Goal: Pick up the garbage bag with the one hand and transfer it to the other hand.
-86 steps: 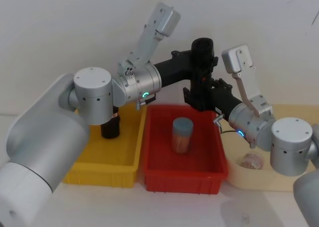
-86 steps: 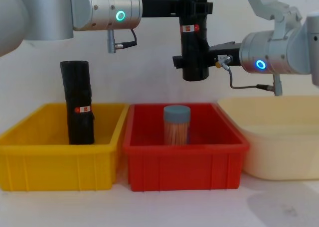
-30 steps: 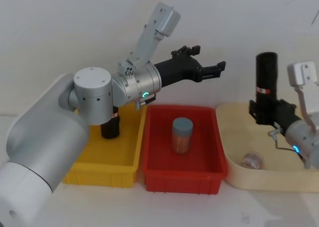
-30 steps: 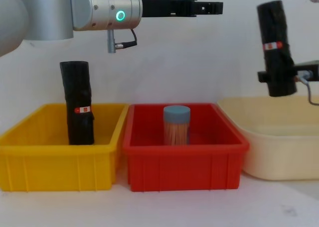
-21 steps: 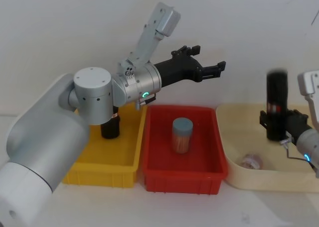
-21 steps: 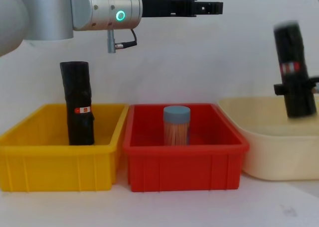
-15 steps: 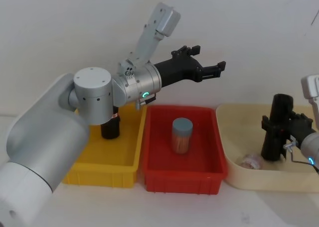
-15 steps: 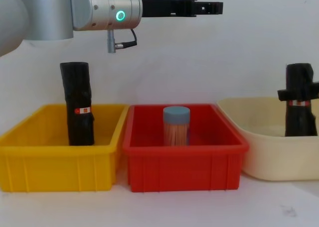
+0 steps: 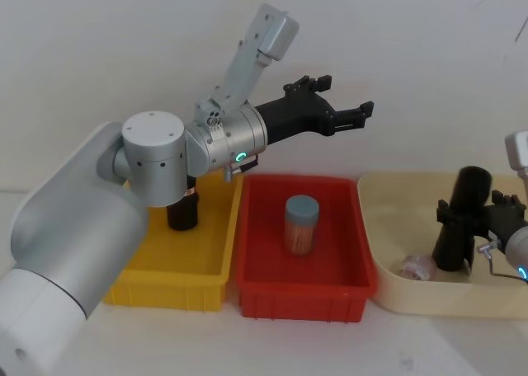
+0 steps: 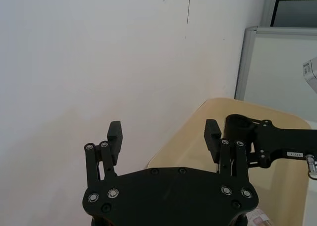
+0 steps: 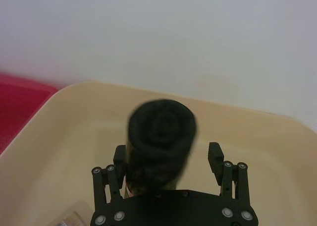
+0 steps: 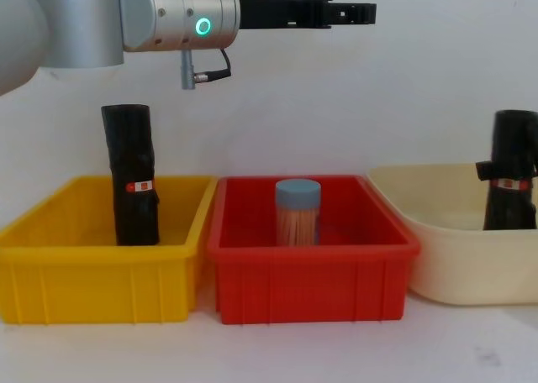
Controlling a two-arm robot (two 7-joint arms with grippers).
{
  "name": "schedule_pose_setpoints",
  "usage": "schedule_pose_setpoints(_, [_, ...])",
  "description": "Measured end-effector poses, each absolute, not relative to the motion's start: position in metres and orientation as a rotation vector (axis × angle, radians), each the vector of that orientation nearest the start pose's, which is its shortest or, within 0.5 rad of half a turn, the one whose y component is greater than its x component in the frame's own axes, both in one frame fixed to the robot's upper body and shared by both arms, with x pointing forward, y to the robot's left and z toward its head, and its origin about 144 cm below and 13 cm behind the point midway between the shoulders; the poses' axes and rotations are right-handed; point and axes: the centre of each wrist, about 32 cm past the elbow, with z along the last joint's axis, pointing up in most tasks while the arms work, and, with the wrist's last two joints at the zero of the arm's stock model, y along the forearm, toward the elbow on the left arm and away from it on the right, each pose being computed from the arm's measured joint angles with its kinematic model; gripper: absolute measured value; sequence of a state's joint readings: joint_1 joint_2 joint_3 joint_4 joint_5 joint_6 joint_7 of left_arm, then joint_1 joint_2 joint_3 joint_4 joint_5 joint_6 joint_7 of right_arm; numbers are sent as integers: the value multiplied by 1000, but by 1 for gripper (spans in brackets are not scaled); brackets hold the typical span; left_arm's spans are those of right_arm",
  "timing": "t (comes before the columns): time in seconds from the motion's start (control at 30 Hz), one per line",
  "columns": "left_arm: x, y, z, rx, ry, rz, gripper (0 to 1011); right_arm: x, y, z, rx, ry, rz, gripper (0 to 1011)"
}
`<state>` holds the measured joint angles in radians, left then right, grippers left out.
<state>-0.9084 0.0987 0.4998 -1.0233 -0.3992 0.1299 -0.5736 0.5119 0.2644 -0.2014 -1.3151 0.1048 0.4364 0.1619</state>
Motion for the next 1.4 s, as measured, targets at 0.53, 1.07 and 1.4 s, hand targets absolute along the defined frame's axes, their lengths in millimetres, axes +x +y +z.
schedule_pose_setpoints(0.53, [655,141,1340,-30,-134,632,1001,579,-266,1258,-324,7,-1372,1002])
schedule_pose_setpoints(1.07, [655,141,1340,-30,-134,632,1001,547,-268,1264,-281,56,-1388,1002])
schedule_pose_setpoints(1.4, [655,141,1340,-30,-134,632,1001,531,-275,1263,-259,135,-1302,1002])
